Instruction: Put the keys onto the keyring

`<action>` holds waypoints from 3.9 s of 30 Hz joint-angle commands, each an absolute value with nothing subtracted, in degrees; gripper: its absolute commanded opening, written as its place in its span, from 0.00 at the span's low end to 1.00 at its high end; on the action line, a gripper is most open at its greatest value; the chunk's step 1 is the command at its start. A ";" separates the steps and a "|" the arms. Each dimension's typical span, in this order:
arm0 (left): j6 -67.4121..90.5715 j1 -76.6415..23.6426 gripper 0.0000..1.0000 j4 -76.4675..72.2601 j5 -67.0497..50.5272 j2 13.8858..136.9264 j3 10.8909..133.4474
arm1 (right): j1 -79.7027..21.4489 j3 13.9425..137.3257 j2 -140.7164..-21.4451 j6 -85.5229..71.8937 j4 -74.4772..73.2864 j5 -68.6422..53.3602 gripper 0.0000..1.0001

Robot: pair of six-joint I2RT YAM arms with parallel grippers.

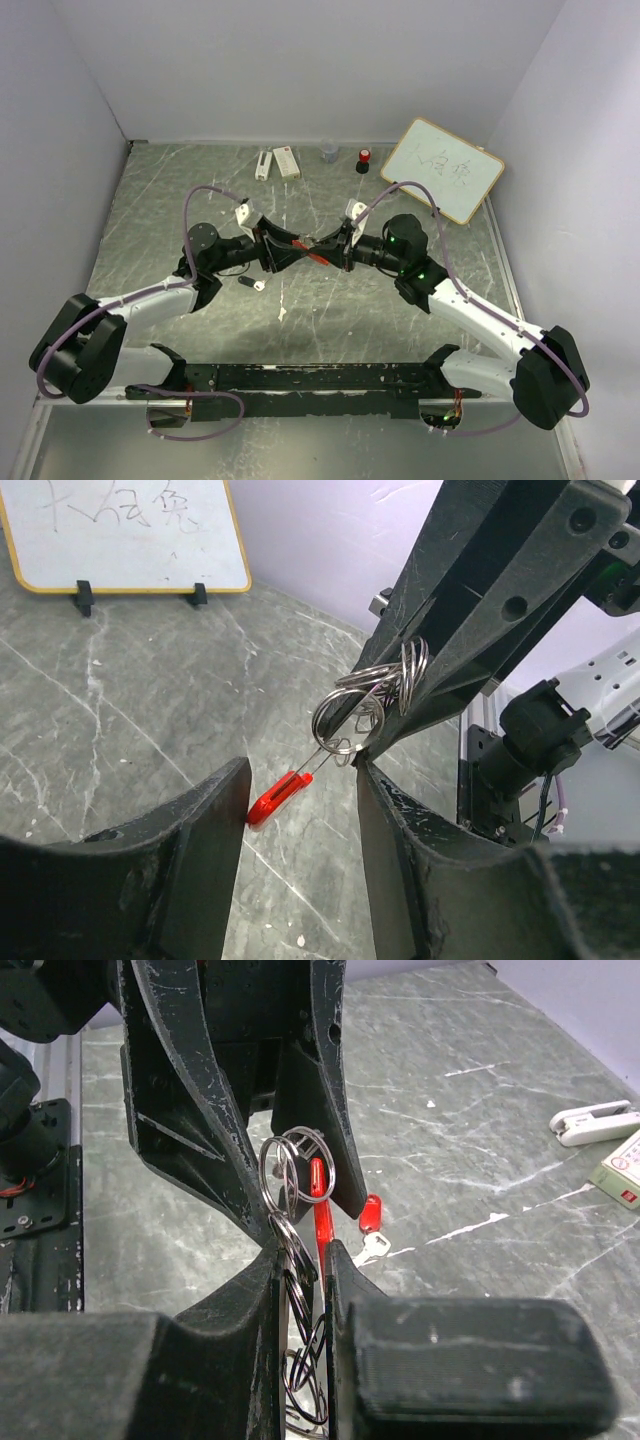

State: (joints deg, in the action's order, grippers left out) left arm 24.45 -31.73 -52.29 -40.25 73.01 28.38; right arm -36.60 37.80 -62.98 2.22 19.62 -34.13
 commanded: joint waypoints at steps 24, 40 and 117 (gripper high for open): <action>23.42 -34.22 0.54 -61.02 -35.61 69.39 29.23 | -36.61 32.52 -65.07 0.58 24.42 -35.32 0.00; 21.52 -34.54 0.42 -54.73 -35.75 69.35 29.77 | -36.60 32.01 -64.19 1.17 23.60 -34.54 0.00; 19.60 -36.02 0.54 -53.00 -16.97 61.72 16.03 | -35.84 36.22 -60.15 -8.59 29.71 -24.01 0.00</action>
State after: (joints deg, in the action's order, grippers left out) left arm 19.11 -35.75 -49.98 -17.69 61.56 16.93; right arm -35.97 34.68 -61.93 -7.55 25.06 -24.82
